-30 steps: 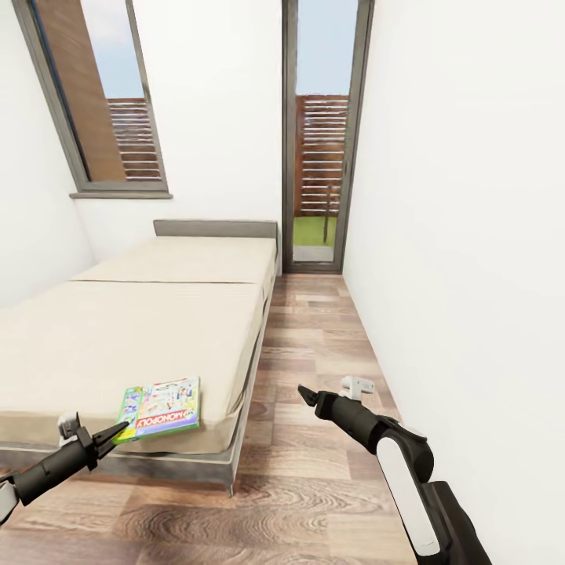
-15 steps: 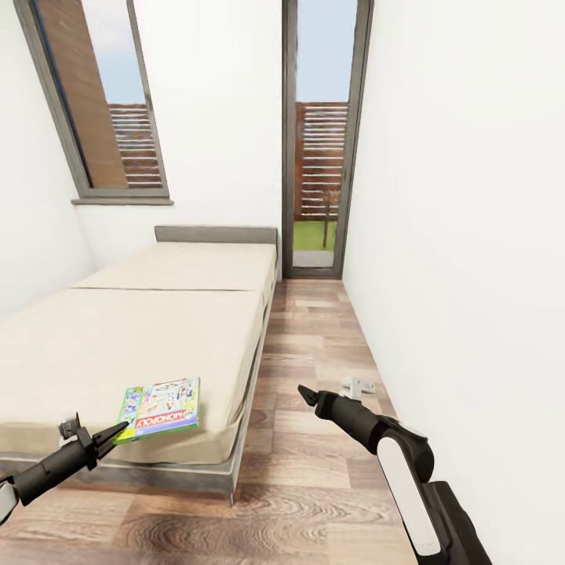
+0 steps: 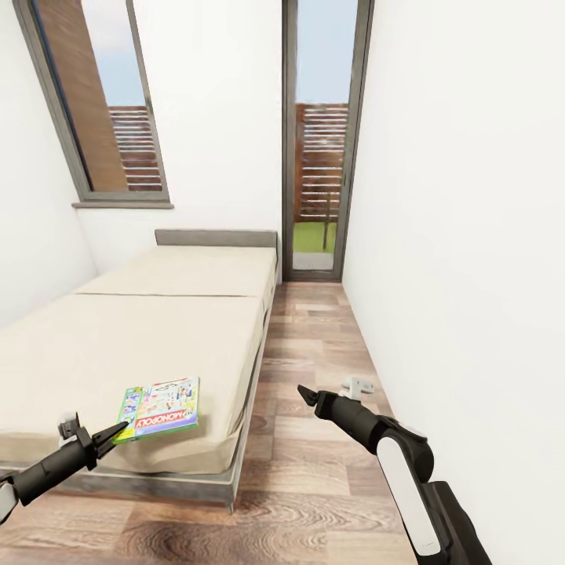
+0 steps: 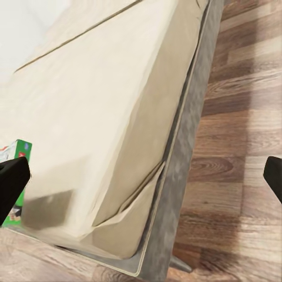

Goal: Put all the toys in the child's room - the three board games (two on the bed and one on the table), the two jigsaw puzzles on the table, and the tennis ball on the table - inside the toy box on the table in the child's room.

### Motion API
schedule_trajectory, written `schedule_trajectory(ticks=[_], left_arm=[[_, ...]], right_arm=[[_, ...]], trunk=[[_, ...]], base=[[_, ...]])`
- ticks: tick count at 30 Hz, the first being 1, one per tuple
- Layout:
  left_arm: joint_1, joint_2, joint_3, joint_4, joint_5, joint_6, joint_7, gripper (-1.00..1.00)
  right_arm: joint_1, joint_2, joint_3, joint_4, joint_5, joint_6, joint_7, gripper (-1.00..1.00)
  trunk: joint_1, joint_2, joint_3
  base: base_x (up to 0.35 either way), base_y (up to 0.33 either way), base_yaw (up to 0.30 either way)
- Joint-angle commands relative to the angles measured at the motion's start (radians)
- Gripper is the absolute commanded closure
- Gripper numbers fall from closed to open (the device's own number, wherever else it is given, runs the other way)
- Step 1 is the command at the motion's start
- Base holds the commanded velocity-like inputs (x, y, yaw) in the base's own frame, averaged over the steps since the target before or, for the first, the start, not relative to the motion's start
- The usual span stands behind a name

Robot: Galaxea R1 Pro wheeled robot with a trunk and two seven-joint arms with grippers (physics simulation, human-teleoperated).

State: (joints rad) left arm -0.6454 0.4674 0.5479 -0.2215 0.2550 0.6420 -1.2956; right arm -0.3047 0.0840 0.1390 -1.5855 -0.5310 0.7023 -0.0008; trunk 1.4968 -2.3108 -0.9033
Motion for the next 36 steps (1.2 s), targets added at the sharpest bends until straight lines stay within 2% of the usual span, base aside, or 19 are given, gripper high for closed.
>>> schedule_trajectory(ticks=[1, 12, 17, 27, 31, 36], left_arm=[[0.000, 0.000, -0.003, 0.001, 0.006, 0.010, -0.002, 1.00], [0.000, 0.000, -0.003, 0.001, 0.006, 0.010, -0.002, 1.00], [0.000, 0.000, -0.003, 0.000, 0.006, 0.010, -0.007, 1.00], [0.000, 0.012, -0.015, -0.006, 0.005, 0.010, -0.075, 1.00], [0.006, 0.014, -0.026, -0.055, 0.003, 0.016, -0.133, 1.00], [0.010, 0.016, -0.029, -0.079, 0.004, 0.023, -0.157, 1.00]], right_arm=[[-0.001, 0.000, -0.001, -0.001, -0.001, 0.004, 0.001, -1.00], [-0.001, 0.000, 0.000, -0.001, -0.001, 0.002, 0.005, -1.00], [-0.001, 0.000, 0.004, -0.001, -0.001, -0.027, 0.005, -1.00], [-0.001, 0.000, 0.011, -0.001, -0.001, -0.029, 0.005, -1.00], [-0.001, 0.000, 0.009, -0.001, -0.001, -0.028, 0.002, -1.00], [-0.001, 0.000, 0.008, -0.001, -0.001, -0.021, 0.002, -1.00]], trunk=[[-0.004, 0.007, 0.002], [-0.046, 0.084, 0.037], [-0.062, 0.112, 0.049], [-0.062, 0.112, 0.049], [-0.077, 0.140, 0.062], [-0.096, 0.175, 0.077]], base=[[0.000, 0.000, 0.000], [0.000, 0.000, 0.000], [0.000, 0.000, 0.000], [0.000, 0.000, 0.000], [0.000, 0.000, 0.000], [0.000, 0.000, 0.000]])
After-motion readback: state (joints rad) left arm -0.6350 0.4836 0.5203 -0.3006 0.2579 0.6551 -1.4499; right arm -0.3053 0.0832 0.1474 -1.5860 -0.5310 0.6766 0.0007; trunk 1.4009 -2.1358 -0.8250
